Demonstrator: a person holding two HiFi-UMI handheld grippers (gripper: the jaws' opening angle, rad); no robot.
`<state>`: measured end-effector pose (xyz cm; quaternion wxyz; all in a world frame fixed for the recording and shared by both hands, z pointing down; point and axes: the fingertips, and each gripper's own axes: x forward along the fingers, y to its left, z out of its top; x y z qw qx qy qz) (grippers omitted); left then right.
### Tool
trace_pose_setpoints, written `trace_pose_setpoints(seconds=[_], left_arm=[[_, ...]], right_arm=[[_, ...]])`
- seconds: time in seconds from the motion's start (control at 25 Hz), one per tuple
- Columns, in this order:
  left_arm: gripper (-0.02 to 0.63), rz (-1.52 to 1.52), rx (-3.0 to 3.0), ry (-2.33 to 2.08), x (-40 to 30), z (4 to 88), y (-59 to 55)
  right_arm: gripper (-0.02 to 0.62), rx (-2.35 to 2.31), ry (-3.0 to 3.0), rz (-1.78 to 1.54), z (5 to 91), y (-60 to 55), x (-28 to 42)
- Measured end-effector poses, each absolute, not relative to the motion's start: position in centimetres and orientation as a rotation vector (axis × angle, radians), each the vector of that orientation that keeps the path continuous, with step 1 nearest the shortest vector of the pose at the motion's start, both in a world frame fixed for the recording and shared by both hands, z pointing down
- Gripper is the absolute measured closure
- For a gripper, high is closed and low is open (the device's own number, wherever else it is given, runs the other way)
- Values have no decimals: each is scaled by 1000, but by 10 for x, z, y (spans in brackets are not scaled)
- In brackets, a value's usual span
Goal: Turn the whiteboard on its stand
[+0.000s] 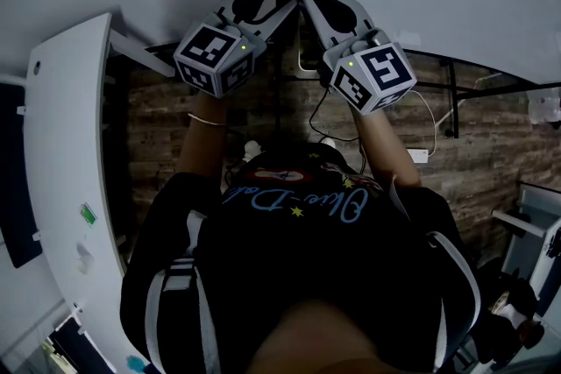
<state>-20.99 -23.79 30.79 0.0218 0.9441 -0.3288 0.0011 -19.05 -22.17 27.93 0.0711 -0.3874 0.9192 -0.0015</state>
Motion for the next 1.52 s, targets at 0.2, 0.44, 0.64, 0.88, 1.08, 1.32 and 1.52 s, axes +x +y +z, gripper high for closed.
trace_pose_setpoints(seconds=[0.2, 0.44, 0.64, 0.88, 1.08, 1.32, 1.52], left_arm=[[416, 34, 2925, -1051, -211, 310, -236], [427, 65, 2923, -1078, -217, 311, -231], [455, 88, 2926, -1094, -222, 313, -225], [491, 113, 2927, -1104, -226, 311, -219], [568, 111, 2935, -1128, -229, 306, -213], [581, 138, 2932, -1182, -235, 302, -211], [582, 126, 2953, -1232, -232, 291, -207]], right_arm=[[578, -1161, 2763, -8, 280, -221, -190], [578, -1142, 2800, 12, 281, -219, -193], [578, -1136, 2804, 17, 281, -217, -194], [578, -1128, 2791, 20, 280, -214, -192], [578, -1107, 2793, 12, 280, -211, -192], [578, -1071, 2797, 11, 279, -205, -191], [578, -1043, 2799, 21, 277, -200, -189]])
